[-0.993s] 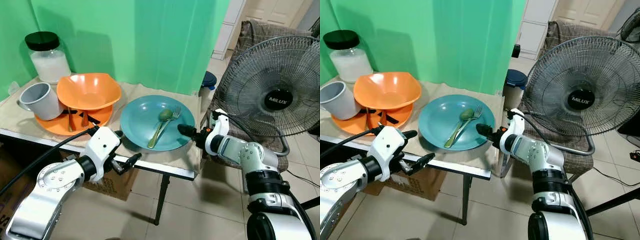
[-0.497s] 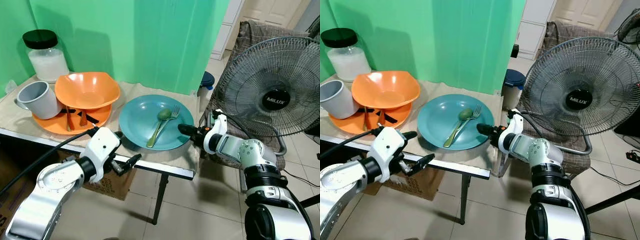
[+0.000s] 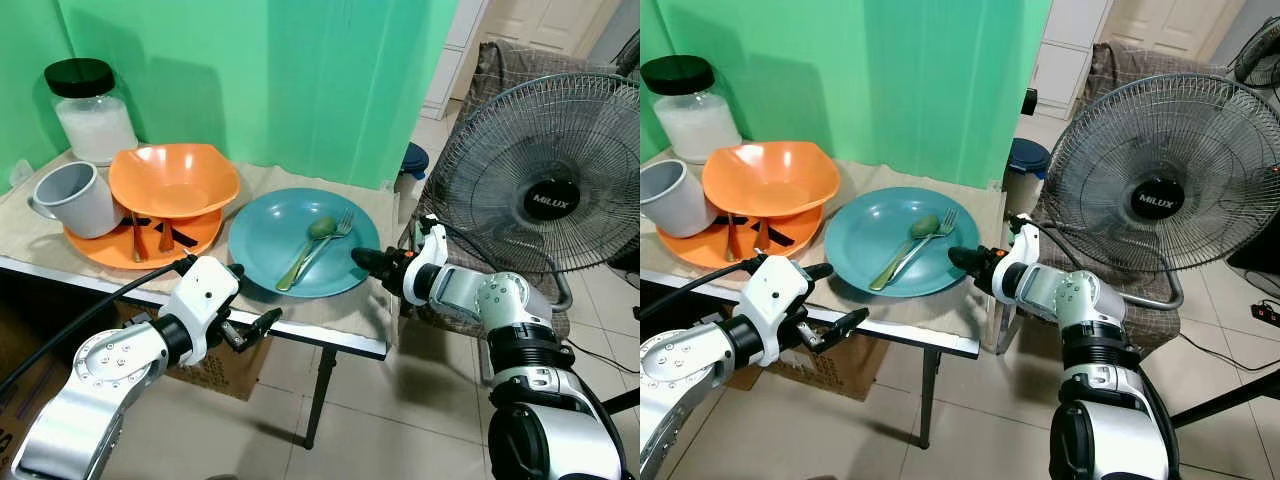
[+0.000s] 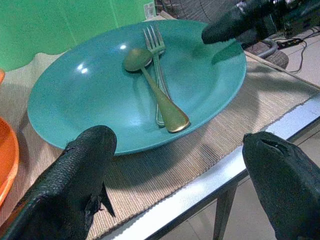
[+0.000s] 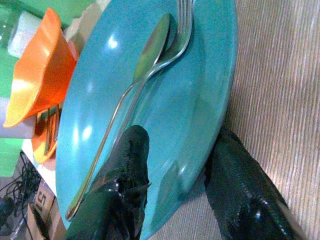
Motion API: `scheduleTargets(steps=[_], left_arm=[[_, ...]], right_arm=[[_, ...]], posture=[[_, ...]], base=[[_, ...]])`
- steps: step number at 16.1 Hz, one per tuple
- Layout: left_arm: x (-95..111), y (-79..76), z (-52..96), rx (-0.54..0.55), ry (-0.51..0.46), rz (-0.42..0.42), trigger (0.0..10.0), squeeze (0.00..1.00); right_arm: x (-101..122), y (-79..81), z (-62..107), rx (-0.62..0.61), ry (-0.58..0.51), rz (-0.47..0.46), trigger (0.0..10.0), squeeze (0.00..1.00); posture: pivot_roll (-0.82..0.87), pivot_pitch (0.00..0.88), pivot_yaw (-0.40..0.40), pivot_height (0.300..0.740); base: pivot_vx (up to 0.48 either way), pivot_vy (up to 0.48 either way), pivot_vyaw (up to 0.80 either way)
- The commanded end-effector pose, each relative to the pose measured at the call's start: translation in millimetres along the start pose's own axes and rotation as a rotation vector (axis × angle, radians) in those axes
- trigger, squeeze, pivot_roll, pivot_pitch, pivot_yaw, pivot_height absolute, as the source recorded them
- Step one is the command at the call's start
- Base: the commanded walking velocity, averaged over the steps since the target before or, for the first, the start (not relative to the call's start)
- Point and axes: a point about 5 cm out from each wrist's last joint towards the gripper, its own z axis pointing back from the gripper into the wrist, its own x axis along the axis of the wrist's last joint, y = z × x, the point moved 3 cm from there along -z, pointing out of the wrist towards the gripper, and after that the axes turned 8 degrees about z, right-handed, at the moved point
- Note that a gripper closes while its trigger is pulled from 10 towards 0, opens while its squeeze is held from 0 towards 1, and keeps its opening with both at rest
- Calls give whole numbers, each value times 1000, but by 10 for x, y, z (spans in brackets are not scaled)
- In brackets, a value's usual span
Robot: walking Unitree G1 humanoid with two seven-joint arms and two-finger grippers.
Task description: Setting the table
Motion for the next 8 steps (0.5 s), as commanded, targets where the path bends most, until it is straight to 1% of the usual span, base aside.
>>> scheduleTargets(steps=[1,4,6,8], left_arm=[[72,-29,-10,-6,-28,-22,10000,0],[65,-28,-13,-5,-25,-25,10000,0],[74,-25,-24,-4,-29,-25,10000,0],[74,-26,-27,-4,-30,-24,10000,0]], right_arm=[[3,-31,-3,-22,4,-10,0,0],[-44,-73,-15,-32,13,-52,0,0],[-69,-68,-41,-26,14,-86,0,0],[-71,-62,-54,-23,13,-101,0,0]], posture=[[104,0,-131,740],[104,0,-130,740],[104,0,-131,740],[104,0,-132,740]], base=[[0,0,0],[0,0,0],[0,0,0],[0,0,0]])
